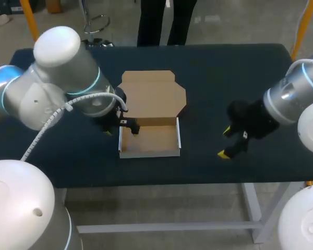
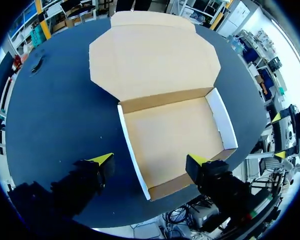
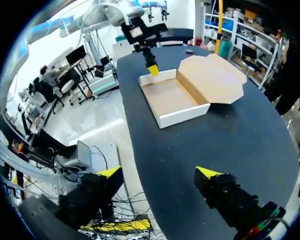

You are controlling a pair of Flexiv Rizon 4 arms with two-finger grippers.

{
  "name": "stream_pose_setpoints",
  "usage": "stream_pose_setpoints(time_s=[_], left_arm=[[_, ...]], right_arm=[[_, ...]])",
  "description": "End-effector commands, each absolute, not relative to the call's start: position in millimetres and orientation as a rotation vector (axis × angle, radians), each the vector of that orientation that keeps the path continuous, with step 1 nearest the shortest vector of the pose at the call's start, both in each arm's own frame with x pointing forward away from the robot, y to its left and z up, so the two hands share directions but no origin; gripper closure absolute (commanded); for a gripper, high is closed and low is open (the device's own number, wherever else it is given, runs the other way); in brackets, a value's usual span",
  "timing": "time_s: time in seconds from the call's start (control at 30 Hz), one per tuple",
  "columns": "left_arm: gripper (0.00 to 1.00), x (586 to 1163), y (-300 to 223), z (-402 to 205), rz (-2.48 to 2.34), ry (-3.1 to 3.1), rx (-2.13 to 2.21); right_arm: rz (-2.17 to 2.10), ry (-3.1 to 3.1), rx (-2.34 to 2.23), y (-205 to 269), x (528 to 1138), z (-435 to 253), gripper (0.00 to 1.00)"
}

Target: Assemble the packaging by folding the flat box into shape, placing the metal phone stand inside, and closing the box properly

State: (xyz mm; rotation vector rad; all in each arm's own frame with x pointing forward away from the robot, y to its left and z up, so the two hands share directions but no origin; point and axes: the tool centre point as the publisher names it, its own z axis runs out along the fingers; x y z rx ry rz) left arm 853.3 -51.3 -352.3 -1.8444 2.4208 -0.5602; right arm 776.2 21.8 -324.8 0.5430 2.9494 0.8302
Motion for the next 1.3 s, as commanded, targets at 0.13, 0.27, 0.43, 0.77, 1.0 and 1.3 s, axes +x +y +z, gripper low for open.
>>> stream_pose_setpoints(time_s=[0.13, 0.27, 0.43, 0.77, 1.0, 1.3], left_arm=[[0.00, 818, -33, -320, -1.003, 2.664, -1.609], [0.00, 803, -29, -309, -1.045, 2.726, -1.475], [0.00, 790, -19, -297, -1.085, 2.756, -1.414], [0.00, 766, 0, -280, -1.093, 2.861, -1.326], [0.00, 755, 7, -269, -1.018, 2.809, -1.477], [0.00, 740, 15, -247, -0.907, 2.720, -1.672]], right_arm=[[0.873, 2.936, 0.558, 11, 774, -319, 0.00], [0.890, 2.930, 0.583, 9, 775, -317, 0.00], [0.913, 2.911, 0.612, 4, 774, -313, 0.00], [0.937, 2.883, 0.711, -8, 768, -308, 0.00], [0.939, 2.833, 0.870, -21, 761, -301, 0.00], [0.801, 2.770, 1.153, -41, 750, -289, 0.00]])
